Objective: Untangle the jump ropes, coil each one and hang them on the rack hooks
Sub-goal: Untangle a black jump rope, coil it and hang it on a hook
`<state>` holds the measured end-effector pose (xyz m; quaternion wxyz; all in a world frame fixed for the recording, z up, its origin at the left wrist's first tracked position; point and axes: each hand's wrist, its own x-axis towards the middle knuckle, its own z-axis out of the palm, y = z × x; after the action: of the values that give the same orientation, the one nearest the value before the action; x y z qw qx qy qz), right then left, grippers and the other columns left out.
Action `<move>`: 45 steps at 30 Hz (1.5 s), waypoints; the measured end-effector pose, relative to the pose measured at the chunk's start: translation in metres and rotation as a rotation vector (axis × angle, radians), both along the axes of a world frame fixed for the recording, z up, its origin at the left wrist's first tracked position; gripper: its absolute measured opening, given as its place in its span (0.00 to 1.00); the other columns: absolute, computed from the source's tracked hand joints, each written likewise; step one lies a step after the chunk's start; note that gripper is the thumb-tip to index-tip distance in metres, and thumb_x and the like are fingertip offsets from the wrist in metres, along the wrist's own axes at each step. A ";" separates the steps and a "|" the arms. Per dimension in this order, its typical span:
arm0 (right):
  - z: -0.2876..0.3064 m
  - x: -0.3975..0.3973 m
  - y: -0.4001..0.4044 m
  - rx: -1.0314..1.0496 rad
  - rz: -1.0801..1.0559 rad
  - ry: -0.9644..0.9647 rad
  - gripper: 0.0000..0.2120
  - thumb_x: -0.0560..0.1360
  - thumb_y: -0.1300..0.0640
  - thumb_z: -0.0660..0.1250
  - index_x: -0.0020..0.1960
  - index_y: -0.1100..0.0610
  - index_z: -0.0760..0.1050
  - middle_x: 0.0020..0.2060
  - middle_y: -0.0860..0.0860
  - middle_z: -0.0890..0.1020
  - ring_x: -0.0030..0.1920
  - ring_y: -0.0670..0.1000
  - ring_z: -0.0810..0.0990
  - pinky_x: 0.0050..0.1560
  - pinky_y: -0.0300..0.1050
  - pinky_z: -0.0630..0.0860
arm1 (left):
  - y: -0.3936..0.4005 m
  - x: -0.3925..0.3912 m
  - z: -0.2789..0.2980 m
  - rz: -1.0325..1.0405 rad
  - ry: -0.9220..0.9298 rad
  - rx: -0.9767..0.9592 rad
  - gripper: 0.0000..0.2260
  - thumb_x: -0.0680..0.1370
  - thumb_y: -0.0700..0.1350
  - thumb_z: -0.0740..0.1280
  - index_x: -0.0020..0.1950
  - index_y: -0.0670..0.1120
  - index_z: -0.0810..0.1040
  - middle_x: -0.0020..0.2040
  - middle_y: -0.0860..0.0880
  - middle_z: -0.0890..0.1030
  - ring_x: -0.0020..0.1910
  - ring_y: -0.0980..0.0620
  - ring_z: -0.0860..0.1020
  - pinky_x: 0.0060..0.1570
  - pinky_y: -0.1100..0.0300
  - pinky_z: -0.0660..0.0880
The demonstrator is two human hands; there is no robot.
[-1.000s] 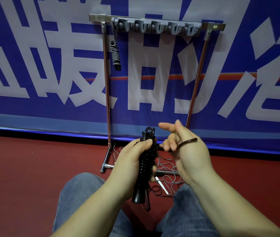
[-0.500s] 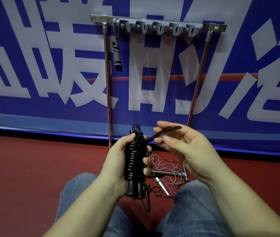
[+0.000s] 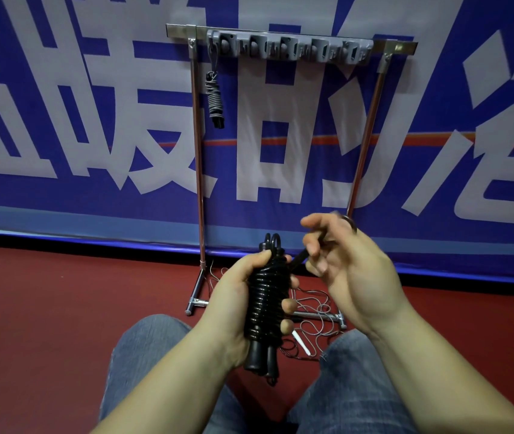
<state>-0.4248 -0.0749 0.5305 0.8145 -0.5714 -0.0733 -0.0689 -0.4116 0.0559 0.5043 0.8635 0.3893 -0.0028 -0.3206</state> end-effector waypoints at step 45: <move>-0.001 -0.018 0.003 -0.585 -0.084 -0.145 0.11 0.74 0.61 0.66 0.50 0.46 0.75 0.39 0.49 0.83 0.41 0.49 0.82 0.44 0.37 0.77 | 0.016 -0.007 0.002 -0.048 -0.159 0.099 0.17 0.67 0.58 0.64 0.40 0.45 0.82 0.35 0.46 0.76 0.23 0.52 0.70 0.20 0.64 0.68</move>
<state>-0.4432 -0.0722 0.5290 0.6044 -0.7779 -0.1242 -0.1190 -0.4188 0.0720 0.5060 0.8324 0.4553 -0.0649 -0.3090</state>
